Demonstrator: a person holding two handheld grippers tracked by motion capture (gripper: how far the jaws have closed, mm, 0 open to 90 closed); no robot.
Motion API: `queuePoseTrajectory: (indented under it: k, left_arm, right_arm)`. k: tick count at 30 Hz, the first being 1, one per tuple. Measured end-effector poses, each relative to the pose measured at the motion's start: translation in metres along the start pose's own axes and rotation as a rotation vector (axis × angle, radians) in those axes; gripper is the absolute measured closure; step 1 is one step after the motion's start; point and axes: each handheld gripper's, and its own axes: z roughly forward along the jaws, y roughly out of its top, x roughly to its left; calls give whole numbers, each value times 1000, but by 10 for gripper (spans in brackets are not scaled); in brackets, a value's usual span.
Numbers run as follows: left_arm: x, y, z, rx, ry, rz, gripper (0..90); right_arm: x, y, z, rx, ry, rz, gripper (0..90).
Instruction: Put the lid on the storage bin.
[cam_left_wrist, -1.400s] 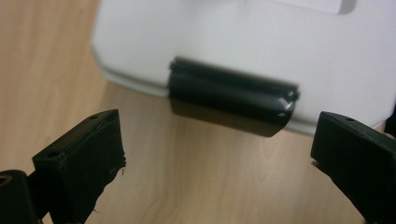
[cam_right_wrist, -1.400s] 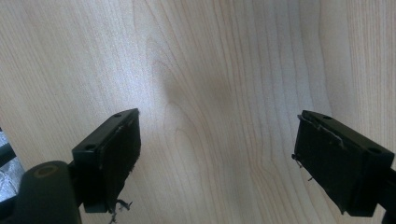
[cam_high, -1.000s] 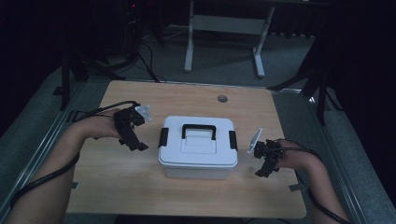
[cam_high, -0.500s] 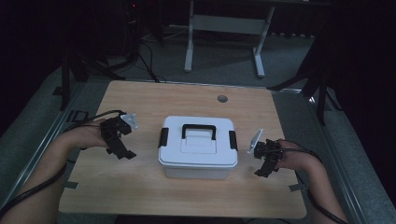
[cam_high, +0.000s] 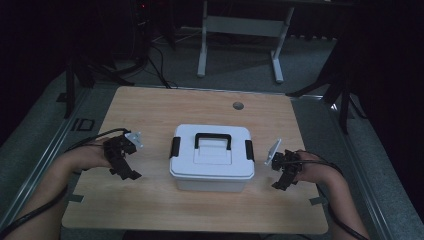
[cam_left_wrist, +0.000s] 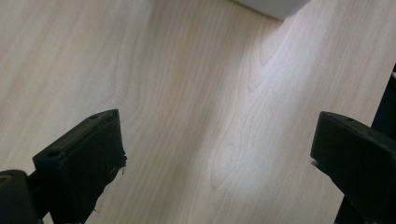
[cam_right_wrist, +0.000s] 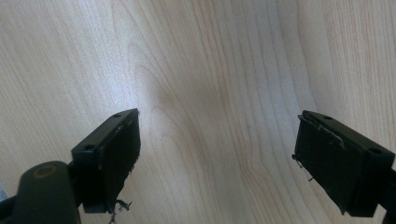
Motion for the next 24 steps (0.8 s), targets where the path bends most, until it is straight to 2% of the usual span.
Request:
queuePoseTrajectory:
  k: [11, 13, 15, 19, 24]
  left_arm:
    - [-3, -15, 10, -5, -12, -27, 20]
    - [-4, -17, 13, 9, -5, -19, 20]
    - [-5, -18, 15, 12, -21, -27, 20]
    - [-4, -23, 17, 4, -38, -35, 20]
    - [-4, -31, 19, -16, -28, -45, 20]
  right_arm:
    - [0, -8, 4, -12, 1, 35, 135]
    - [-1, -10, 5, -19, 2, 46, 132]
    - [0, -12, 6, -32, 4, 57, 132]
    - [-1, -17, 7, -35, -3, 82, 129]
    - [0, -25, 12, -38, -4, 105, 126]
